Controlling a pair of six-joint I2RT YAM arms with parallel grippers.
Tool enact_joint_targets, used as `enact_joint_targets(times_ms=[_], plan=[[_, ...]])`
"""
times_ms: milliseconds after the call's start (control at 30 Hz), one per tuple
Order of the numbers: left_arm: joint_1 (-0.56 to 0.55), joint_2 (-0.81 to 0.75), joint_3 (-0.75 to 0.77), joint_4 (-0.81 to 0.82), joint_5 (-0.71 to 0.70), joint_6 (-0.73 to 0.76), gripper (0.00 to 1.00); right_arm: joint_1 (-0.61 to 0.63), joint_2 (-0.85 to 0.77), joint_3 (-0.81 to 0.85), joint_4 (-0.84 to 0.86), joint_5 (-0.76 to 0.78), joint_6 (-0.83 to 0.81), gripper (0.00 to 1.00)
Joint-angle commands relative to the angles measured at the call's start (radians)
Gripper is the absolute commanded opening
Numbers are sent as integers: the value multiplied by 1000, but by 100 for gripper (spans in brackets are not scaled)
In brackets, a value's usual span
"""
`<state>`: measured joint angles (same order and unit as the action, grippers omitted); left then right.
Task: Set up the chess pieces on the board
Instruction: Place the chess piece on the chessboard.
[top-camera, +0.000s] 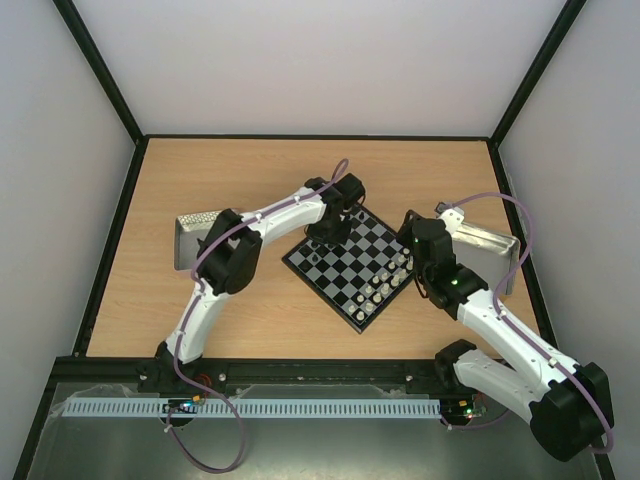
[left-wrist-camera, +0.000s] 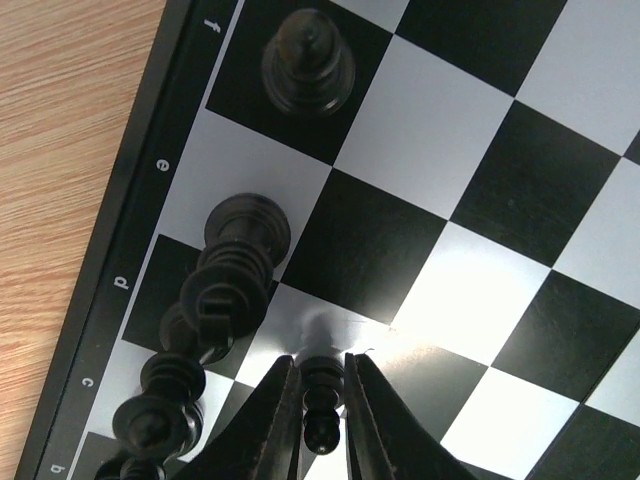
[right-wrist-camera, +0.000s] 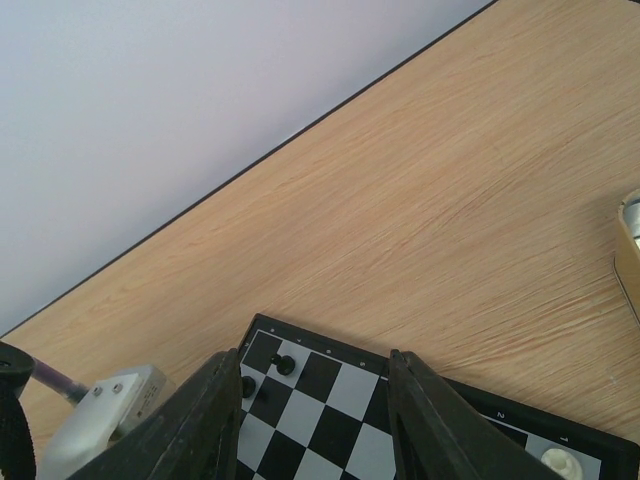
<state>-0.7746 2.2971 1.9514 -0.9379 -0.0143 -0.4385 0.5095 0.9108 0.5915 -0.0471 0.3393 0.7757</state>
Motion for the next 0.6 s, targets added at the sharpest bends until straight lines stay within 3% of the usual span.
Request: enact_joint_targets(times_ms=[0, 300, 567], plan=[[10, 31, 27, 3, 22, -2, 15, -3, -2, -10, 7, 18, 16, 39], [14, 3, 29, 12, 32, 0, 24, -3, -5, -7, 4, 14, 16, 39], [20, -158, -10, 20, 50, 7, 34, -3, -9, -3, 7, 0, 22, 39]])
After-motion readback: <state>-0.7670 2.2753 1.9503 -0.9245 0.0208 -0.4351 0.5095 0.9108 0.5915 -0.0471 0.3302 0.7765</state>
